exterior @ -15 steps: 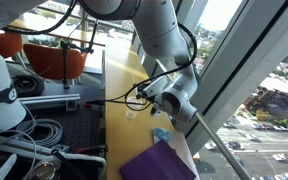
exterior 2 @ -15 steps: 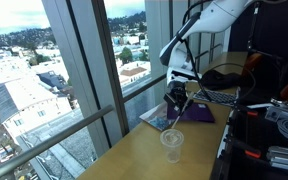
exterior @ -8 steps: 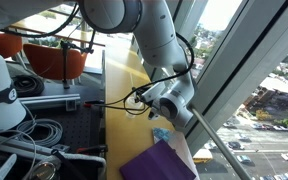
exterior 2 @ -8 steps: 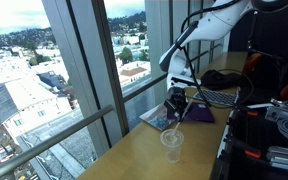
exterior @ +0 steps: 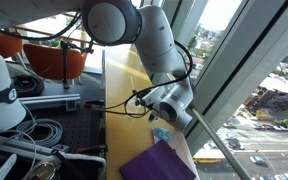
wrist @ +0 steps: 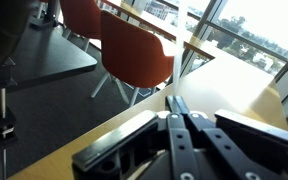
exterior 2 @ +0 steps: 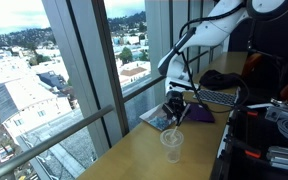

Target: Lift the straw from the table and put it in the cup

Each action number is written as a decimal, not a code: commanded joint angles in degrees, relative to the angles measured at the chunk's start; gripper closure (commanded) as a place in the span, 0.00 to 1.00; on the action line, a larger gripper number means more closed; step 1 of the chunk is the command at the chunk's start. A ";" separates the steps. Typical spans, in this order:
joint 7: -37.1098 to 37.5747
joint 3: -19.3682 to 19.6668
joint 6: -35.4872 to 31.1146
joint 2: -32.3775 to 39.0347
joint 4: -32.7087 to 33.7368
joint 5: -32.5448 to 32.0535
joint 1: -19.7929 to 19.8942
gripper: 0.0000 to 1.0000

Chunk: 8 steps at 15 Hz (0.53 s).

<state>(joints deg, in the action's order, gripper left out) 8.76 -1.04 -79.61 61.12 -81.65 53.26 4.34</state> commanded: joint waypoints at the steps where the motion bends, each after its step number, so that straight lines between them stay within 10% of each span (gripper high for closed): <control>1: 0.60 -0.81 2.87 2.88 4.30 1.06 1.09 1.00; 8: 1.10 -1.01 3.84 5.37 6.99 1.41 1.47 1.00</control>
<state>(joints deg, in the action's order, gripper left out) 8.76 -1.05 -78.30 64.40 -77.83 53.29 4.54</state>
